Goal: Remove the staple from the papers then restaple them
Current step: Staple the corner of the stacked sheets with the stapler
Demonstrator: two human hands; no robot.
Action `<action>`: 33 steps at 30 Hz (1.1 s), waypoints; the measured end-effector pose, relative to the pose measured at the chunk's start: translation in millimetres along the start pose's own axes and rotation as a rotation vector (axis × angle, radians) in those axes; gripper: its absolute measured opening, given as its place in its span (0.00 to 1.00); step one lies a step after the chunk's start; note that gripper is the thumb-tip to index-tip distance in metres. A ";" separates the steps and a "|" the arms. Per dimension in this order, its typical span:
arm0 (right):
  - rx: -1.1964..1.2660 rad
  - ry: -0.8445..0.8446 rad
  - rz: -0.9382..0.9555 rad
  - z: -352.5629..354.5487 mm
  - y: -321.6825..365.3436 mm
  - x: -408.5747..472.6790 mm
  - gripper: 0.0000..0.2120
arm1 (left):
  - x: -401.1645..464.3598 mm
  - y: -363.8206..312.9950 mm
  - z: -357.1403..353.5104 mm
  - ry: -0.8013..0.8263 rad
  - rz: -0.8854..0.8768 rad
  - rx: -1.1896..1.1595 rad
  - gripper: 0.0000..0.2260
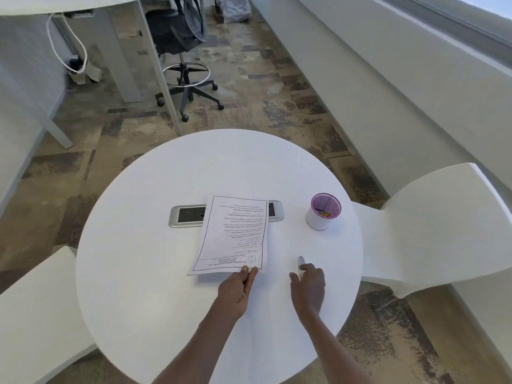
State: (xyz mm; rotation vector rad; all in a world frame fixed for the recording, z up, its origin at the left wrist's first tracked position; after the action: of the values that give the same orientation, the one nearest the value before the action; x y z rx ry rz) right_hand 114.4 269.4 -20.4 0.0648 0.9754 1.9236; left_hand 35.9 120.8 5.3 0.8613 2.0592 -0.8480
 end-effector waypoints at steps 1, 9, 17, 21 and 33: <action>-0.075 0.002 -0.022 1.7 -3.1 0.0 0.17 | -0.2 0.0 -0.5 0.003 0.000 -0.001 0.16; -0.311 0.143 -0.109 5.8 -14.3 -0.3 0.24 | -4.2 0.3 -9.3 0.047 -0.021 0.010 0.12; -0.190 0.109 -0.013 13.4 -17.7 5.5 0.12 | -5.4 -0.5 -14.7 0.080 -0.056 0.031 0.11; 0.049 0.119 0.066 16.4 -11.9 9.7 0.11 | -5.4 -2.9 -16.7 0.092 -0.081 0.039 0.11; 0.607 0.266 0.060 24.7 11.2 12.9 0.15 | -9.7 -8.9 -24.7 0.106 -0.129 0.104 0.15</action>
State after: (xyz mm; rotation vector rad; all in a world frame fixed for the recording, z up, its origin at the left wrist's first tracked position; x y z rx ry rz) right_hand 109.5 291.4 -0.6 0.1930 1.7288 1.6509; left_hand 24.8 132.2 28.4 0.8529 2.1979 -1.0063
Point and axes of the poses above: each hand's wrist, its own x-axis towards the middle knuckle, its own z-axis out of the back of the hand, y = z × x, the point moved 1 cm from there along x, towards the middle knuckle, and after that the axes turned 7 degrees about y, right-handed, at the moved point
